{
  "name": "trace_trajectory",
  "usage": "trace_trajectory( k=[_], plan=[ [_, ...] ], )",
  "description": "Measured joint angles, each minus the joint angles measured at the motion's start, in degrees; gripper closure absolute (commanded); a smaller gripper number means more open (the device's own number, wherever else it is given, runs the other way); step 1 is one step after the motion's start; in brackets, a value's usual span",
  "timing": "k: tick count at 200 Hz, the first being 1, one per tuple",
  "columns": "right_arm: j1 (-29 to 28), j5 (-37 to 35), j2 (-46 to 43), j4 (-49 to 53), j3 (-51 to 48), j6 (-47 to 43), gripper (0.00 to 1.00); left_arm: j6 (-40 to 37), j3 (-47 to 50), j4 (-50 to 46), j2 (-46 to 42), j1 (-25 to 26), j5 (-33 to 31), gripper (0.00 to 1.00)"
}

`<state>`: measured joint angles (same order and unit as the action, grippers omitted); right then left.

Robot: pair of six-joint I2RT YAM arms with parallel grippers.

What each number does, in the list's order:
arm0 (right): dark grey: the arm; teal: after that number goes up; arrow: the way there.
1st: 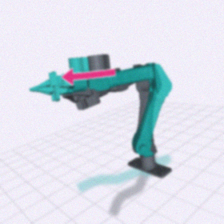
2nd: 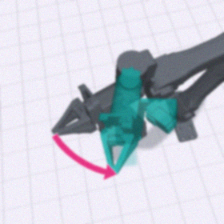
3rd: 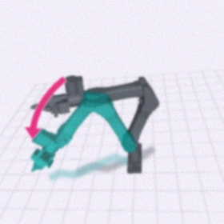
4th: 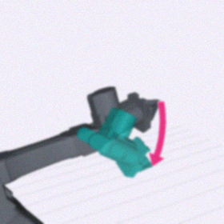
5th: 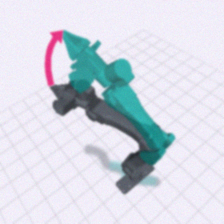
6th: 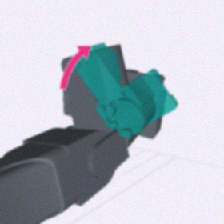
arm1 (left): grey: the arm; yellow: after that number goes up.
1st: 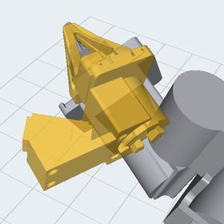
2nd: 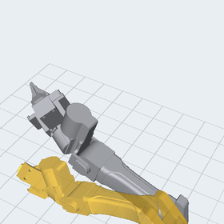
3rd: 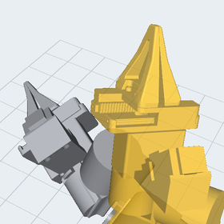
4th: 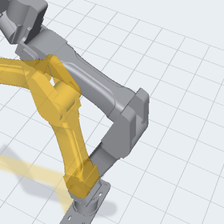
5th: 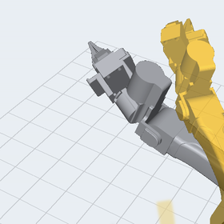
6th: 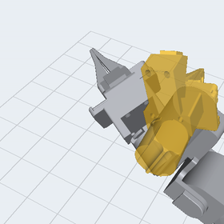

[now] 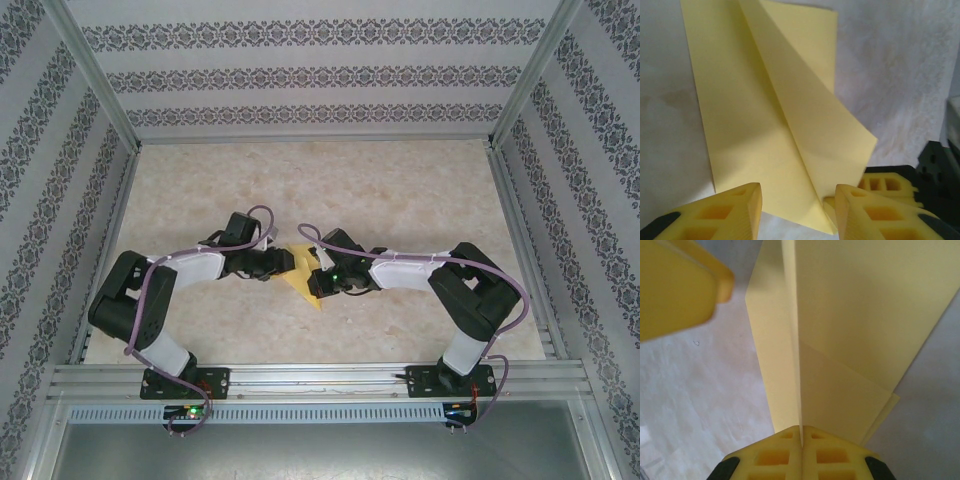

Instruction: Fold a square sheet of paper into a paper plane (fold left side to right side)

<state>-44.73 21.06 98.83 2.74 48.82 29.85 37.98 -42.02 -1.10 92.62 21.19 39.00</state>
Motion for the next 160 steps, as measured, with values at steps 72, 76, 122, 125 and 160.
trace_trajectory(
  k=[72, 76, 122, 125, 160],
  plan=[
    [0.35, 0.9, 0.04, -1.25, -0.59, 0.26, 1.0, 1.6, -3.1, 2.49, 5.05, 2.27, -0.76, 0.58],
    [0.37, 0.92, 0.09, -1.31, -0.59, 0.26, 1.0, 1.73, -3.21, 2.64, 5.29, 2.36, -0.92, 0.58],
    [0.39, 1.11, 0.55, -1.66, -0.59, 0.26, 1.0, 2.49, -3.63, 3.26, 6.56, 2.62, -1.97, 0.58],
    [0.39, 1.16, 0.61, -1.73, -0.59, 0.26, 1.0, 2.6, -3.67, 3.26, 6.58, 2.67, -2.01, 0.58],
    [0.76, 1.97, 1.51, -2.25, -0.59, 0.24, 0.97, 3.21, -4.5, 3.28, 7.37, 2.75, -2.21, 0.58]
  ],
)
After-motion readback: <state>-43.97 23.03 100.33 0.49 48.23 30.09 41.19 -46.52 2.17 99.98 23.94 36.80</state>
